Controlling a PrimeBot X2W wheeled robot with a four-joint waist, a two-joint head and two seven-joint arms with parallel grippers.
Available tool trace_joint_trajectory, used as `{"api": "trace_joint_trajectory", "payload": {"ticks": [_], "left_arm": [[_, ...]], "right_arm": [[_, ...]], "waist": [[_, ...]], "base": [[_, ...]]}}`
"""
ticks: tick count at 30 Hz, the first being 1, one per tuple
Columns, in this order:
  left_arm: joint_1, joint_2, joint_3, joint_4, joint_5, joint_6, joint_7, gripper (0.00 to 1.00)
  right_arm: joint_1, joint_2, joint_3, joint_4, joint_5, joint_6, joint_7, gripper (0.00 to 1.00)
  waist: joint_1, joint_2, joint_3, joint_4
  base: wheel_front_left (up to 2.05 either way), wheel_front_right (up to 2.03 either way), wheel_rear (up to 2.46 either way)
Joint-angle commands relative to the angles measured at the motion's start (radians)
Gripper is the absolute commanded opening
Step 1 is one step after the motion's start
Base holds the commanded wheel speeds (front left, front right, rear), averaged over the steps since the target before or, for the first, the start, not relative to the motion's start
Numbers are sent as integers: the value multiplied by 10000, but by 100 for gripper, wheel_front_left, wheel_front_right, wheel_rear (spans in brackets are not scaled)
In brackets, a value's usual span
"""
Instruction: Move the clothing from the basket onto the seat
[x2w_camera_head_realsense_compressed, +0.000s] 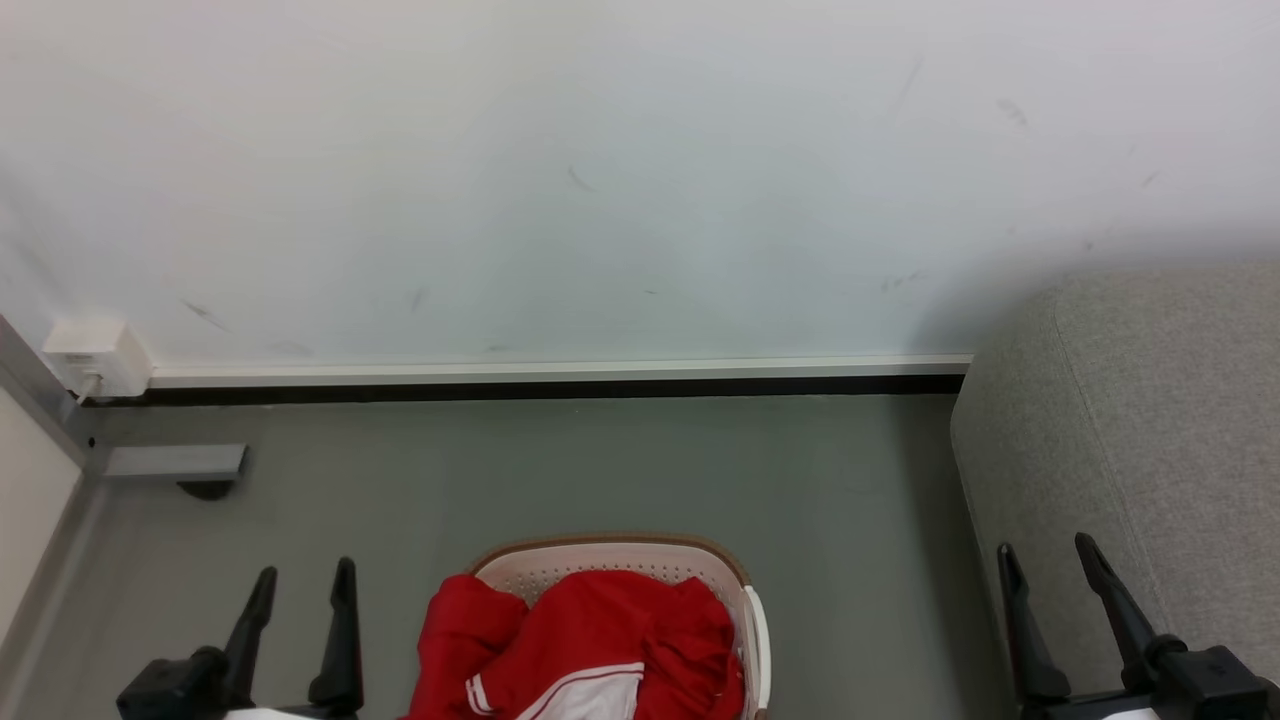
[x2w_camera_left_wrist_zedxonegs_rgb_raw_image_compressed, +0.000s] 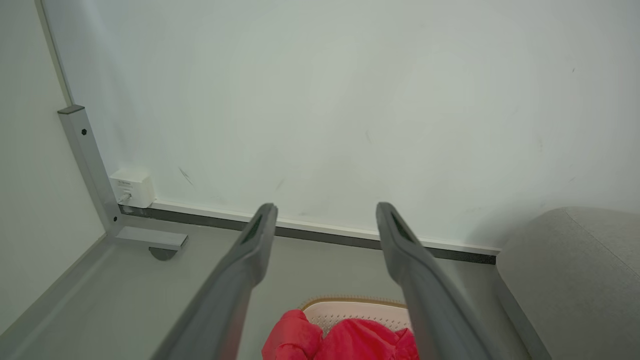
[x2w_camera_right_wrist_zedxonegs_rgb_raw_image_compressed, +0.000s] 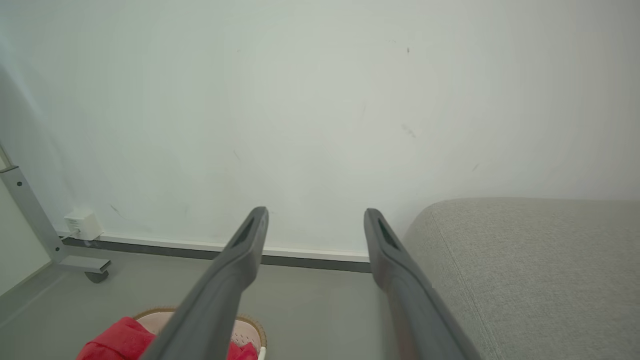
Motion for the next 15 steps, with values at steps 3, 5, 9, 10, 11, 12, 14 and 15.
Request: {"api": "trace_joint_trajectory", "payload": {"ticks": [3, 5, 9, 10, 11, 12, 14, 15], "left_arm": [[74, 76, 104, 50, 372, -48, -142, 100], [85, 72, 164, 78, 497, -49, -199, 100], [39, 71, 270, 127, 730, -61, -260, 100], [26, 72, 294, 130, 802, -58, -286, 100], [18, 72, 312, 130, 883, -55, -280, 100], [12, 72, 322, 129, 961, -61, -302, 100], [14, 66, 338, 114, 1132, -68, -350, 100], [17, 61, 347, 113, 1193, -74, -356, 100]], "right_arm": [[116, -99, -84, -11, -231, -18, -109, 100], [135, -101, -165, 26, -252, -18, -155, 100], [151, -96, -252, 48, -488, -19, -233, 100], [147, -97, -264, 52, -546, -19, -253, 100], [138, -99, -267, 49, -593, -19, -245, 100], [126, -99, -266, 48, -628, -19, -272, 100], [112, -101, -262, 54, -763, -20, -323, 100], [110, -102, -258, 51, -825, -20, -329, 100]], "waist": [[0, 0, 12, -12], [0, 0, 21, -22], [0, 0, 74, -25], [0, 0, 88, -28], [0, 0, 104, -31], [0, 0, 117, -34], [0, 0, 136, -37], [0, 0, 142, -40]], "base": [[0, 0, 0], [0, 0, 0], [0, 0, 0], [0, 0, 0], [0, 0, 0], [0, 0, 0], [0, 0, 0], [0, 0, 0]]}}
